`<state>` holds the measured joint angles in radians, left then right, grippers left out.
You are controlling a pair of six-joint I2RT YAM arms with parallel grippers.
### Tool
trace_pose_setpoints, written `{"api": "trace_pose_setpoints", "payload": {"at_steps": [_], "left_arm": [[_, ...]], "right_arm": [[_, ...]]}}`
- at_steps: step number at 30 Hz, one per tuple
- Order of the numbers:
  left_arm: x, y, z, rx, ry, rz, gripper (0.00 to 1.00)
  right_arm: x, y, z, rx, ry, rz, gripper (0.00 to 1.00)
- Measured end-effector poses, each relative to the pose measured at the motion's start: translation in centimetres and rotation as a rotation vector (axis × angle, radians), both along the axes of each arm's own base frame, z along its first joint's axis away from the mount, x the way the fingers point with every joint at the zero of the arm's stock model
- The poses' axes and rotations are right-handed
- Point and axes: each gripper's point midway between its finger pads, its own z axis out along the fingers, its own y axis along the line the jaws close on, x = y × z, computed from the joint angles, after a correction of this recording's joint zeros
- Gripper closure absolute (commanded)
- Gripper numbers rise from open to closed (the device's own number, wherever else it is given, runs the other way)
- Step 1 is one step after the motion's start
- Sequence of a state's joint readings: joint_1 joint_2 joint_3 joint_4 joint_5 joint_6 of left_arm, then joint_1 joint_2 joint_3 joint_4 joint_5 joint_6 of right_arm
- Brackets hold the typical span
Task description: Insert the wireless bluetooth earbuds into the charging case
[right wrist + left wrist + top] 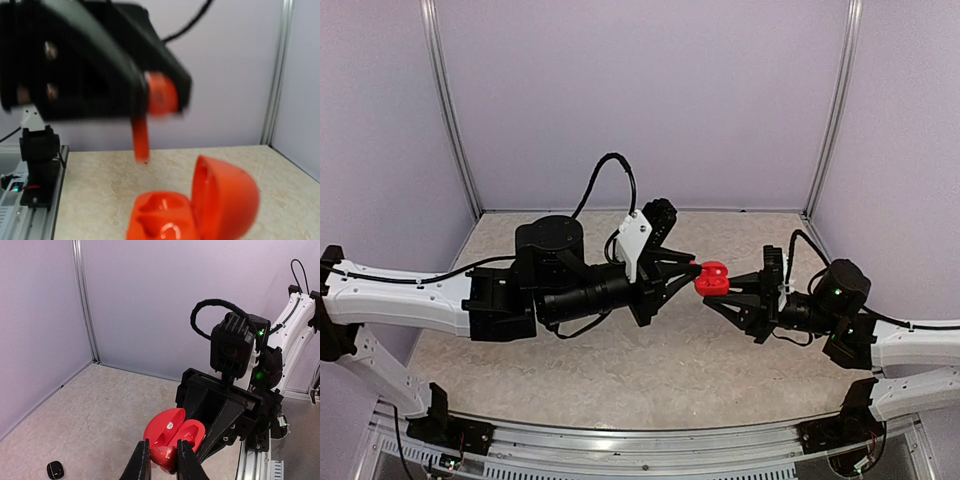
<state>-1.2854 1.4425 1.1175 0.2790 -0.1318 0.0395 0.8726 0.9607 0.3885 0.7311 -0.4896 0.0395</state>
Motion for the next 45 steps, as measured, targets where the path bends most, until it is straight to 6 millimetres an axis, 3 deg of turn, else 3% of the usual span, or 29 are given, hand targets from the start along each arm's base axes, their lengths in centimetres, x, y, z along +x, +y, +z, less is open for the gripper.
{"api": "trace_pose_setpoints", "payload": {"at_steps": [10, 28, 45], "left_arm": [[-0.1, -0.9, -0.5, 0.022, -0.020, -0.005, 0.91], [-0.4, -1.7, -0.6, 0.029, -0.029, -0.028, 0.92], [0.1, -1.5, -0.7, 0.036, -0.031, 0.001, 0.92]], "right_arm": [[-0.7, 0.7, 0.8, 0.007, -0.027, 0.027, 1.00], [-0.1, 1.0, 0.4, -0.004, -0.010, 0.007, 1.00], [-0.1, 0.7, 0.9, 0.010, -0.018, -0.005, 1.00]]}}
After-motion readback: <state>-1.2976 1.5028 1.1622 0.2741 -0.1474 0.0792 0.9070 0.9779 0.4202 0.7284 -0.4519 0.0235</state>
